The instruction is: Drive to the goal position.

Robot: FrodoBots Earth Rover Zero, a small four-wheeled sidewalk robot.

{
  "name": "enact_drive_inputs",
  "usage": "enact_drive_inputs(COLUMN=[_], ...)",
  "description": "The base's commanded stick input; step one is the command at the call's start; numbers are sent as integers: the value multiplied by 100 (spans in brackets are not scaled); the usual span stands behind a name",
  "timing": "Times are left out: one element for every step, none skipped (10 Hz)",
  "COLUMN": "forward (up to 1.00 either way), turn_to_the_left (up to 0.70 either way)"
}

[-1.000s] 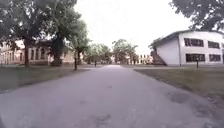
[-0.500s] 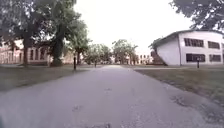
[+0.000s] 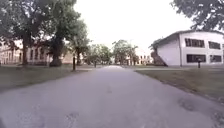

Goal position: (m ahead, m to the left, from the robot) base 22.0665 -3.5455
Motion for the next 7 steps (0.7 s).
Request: enact_drive_inputs(forward=[45,45,45,45,45,45,45], turn_to_the_left=[0,0,0,0,0,0,0])
